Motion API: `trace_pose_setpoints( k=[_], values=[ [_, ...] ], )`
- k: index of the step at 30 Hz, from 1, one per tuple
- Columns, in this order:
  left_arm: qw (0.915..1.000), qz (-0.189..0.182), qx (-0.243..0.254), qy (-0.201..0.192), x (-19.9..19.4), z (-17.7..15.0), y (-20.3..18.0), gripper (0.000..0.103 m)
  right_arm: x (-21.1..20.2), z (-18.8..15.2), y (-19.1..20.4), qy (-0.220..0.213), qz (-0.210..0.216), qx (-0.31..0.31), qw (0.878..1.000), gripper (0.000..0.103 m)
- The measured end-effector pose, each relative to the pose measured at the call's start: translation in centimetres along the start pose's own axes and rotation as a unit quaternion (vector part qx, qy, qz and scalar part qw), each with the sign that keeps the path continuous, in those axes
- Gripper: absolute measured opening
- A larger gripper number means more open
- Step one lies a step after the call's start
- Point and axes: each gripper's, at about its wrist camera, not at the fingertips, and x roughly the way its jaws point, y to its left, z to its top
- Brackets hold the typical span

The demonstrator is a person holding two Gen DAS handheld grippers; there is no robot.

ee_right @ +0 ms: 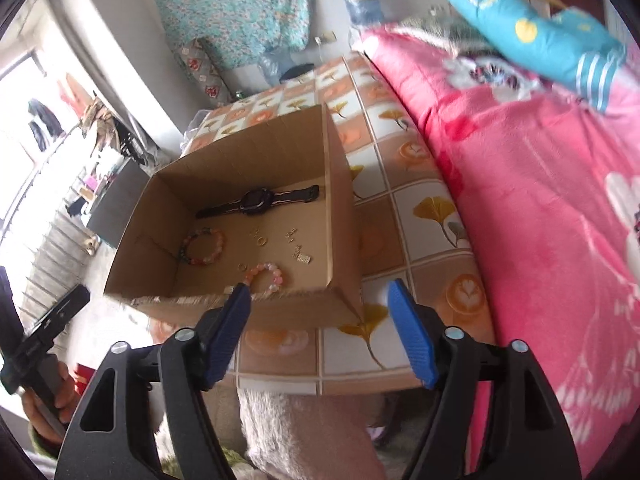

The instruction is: Organize jewelry

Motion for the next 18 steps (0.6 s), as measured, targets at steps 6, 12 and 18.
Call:
trace_pose_setpoints(
  k=[6,12,18],
  values=[
    [0.9997,-0.004,-0.004,0.022,0.2,-1.7,-2.1,0.094,0.6,-2.6,4.0,-0.002,-0.028,-0.052,0.998,0.085],
    [0.9971,0.070,0.016,0.023,1.5,-2.8,-3.6,0.094,2.1,-3.4,6.1,0.007,-0.028,-0.066,0.997,0.086],
    [0.9934,0.102,0.030,0.042,2.3,-2.7,-4.0,0.094,2.8,-3.5,7.0,0.012,-0.032,-0.074,0.997,0.087]
  ],
)
